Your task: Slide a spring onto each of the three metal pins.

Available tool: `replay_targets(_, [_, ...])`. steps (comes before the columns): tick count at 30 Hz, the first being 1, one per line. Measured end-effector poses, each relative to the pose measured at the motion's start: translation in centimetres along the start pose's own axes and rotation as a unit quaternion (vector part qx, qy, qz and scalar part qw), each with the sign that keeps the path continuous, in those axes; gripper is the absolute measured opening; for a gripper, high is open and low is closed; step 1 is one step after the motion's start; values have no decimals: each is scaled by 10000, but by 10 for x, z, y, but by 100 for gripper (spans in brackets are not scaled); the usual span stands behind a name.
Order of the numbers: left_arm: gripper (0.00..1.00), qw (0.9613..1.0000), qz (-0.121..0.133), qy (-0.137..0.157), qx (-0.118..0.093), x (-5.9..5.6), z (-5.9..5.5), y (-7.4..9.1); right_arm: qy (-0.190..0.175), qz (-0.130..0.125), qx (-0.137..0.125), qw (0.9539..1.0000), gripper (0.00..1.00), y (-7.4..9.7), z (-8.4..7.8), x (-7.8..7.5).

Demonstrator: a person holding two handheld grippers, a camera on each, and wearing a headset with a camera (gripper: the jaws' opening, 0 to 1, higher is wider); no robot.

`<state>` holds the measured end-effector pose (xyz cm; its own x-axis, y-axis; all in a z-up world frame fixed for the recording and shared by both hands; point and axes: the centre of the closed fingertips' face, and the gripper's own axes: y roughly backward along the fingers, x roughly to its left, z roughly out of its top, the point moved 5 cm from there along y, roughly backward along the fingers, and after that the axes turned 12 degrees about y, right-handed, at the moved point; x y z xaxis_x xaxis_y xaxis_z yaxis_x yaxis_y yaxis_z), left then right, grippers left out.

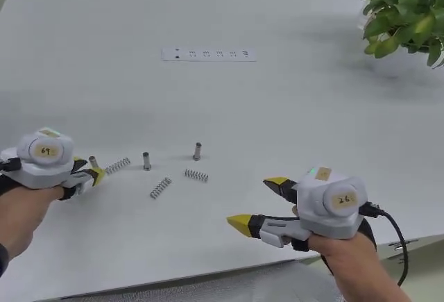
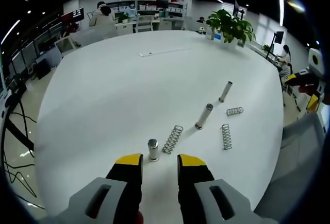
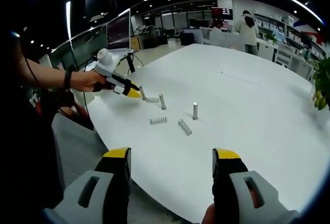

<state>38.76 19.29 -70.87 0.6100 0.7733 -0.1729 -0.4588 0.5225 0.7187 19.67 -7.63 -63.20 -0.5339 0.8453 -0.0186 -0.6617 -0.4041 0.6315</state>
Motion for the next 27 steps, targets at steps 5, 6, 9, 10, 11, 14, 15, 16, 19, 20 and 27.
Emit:
replay_targets(5, [23, 10000, 67, -36, -27, 2, -3, 11, 1, -8, -28, 10000, 63, 1, 1, -1])
replay_targets(6, [24, 10000, 69, -50, -36, 2, -4, 13, 2, -6, -27, 10000, 63, 1, 0, -1])
replay_targets(9, [26, 10000, 81, -50, -28, 4, -7, 18, 10, 10, -20, 10000, 63, 0, -1, 0])
replay_targets(10, [26, 10000, 79, -8, -37, 4, -8, 21, 10, 18, -19, 10000, 63, 0, -1, 0])
replay_targets(11, [27, 9999, 89, 8, -54, 4, -8, 24, 11, 23, -15, 10000, 63, -1, -1, 0])
replay_targets(14, [28, 9998, 97, 76, -167, 0, -8, 34, -6, 35, -24, 10000, 63, -2, -2, 0])
replay_targets(15, [28, 9998, 99, 78, -172, -1, -9, 34, -5, 37, -24, 10000, 63, -2, -2, 0])
replay_targets(16, [29, 9997, 104, 91, -183, -2, -10, 37, 4, 46, -21, 10000, 63, -3, -2, 1])
replay_targets(19, [30, 9997, 87, 155, -164, -7, -17, 41, 8, 80, -20, 10000, 63, -5, -1, 2])
replay_targets(20, [30, 9997, 89, 161, -164, -8, -19, 41, 15, 88, -20, 10000, 63, -5, -1, 2])
replay_targets(27, [37, 9992, -19, 331, -225, -21, -32, 49, 23, 133, -37, 9999, 63, -7, 0, 2])
